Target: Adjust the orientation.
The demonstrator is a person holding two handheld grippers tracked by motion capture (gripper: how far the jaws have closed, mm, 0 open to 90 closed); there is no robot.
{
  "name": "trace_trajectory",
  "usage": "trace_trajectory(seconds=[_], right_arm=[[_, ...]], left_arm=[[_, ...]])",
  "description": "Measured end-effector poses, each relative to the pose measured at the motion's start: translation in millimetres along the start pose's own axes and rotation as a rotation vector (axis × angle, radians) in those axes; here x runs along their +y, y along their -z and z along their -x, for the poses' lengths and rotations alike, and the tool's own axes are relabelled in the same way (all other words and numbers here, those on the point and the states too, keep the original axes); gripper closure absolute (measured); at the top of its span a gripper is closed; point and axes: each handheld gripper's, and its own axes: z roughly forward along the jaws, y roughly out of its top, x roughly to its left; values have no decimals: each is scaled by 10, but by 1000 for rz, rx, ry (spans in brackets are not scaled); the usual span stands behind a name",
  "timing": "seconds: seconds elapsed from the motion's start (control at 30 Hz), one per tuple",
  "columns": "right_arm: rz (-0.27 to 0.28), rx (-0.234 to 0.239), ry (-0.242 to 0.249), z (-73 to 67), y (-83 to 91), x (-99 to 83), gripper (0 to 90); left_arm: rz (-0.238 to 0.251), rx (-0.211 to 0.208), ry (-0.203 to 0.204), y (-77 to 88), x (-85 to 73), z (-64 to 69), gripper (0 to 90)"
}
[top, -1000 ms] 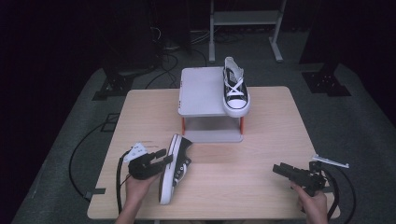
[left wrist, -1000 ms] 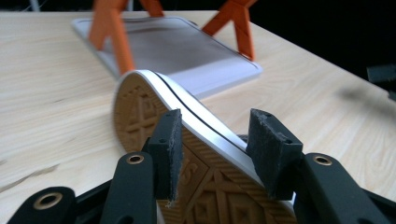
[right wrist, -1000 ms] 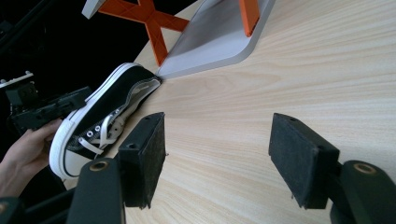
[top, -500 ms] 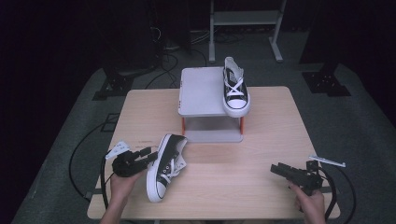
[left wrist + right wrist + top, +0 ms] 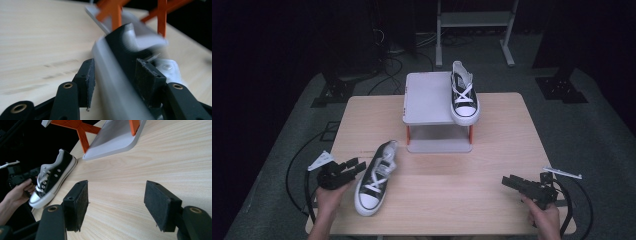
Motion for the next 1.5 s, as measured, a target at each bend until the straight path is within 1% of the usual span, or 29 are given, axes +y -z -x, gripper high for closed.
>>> trace_trajectory(seconds=[0.07, 0.17, 0.23, 0.37, 0.43, 0.5, 0.57, 0.63, 0.73, 0.83, 0.93, 1.03, 1.1, 1.13, 1.2, 1.3, 1.33, 1.43, 1.5], right_arm=[[-3, -3, 4, 10, -10, -2, 354], [-7, -2, 1, 14, -34, -2, 354], [-12, -3, 0, 2, -47, -2, 352], [-14, -2, 8, -13, -58, -7, 352], [-17, -4, 1, -13, -52, -11, 352], [-13, -6, 7, 1, -47, -14, 352], [-14, -5, -1, 7, -35, -18, 352], [-12, -5, -1, 13, -30, -20, 352], [-12, -5, -2, 17, -21, -25, 352], [-11, -4, 2, 18, -17, -30, 352], [-13, -4, 1, 15, -20, -32, 351], [-13, -2, 3, 12, -25, -33, 351], [-18, -3, -3, 7, -26, -35, 351], [-17, -1, -3, 10, -29, -37, 351], [-15, -1, 1, 14, -33, -38, 351], [-17, 0, 2, 11, -37, -39, 351], [-17, 1, 4, 9, -38, -40, 351], [-17, 3, 7, 7, -39, -42, 351], [-17, 3, 7, 7, -40, -42, 351]], left_arm=[[43, -14, 16, 112, 52, -34, 497], [64, -30, 20, 188, 105, -16, 494], [62, -52, 19, 195, 122, 17, 493], [52, -94, 27, 131, 108, 104, 492], [43, -114, 30, 86, 93, 150, 492], [34, -128, 26, 36, 81, 198, 490], [25, -145, 29, -12, 68, 250, 489], [24, -152, 19, -40, 62, 288, 488], [17, -163, 20, -78, 56, 337, 489], [-3, -161, 17, -116, 41, 378, 490], [-28, -153, 15, -157, 22, 390, 503], [-44, -152, 37, -204, -2, 393, 523], [-55, -147, 33, -230, -14, 402, 525], [-62, -144, 26, -242, -17, 407, 532], [-67, -140, 24, -261, -21, 419, 534], [-85, -123, 12, -298, -21, 432, 543], [-90, -122, 18, -306, -22, 435, 551], [-107, -109, 13, -334, -30, 429, 562], [-113, -102, 20, -354, -38, 426, 570]])
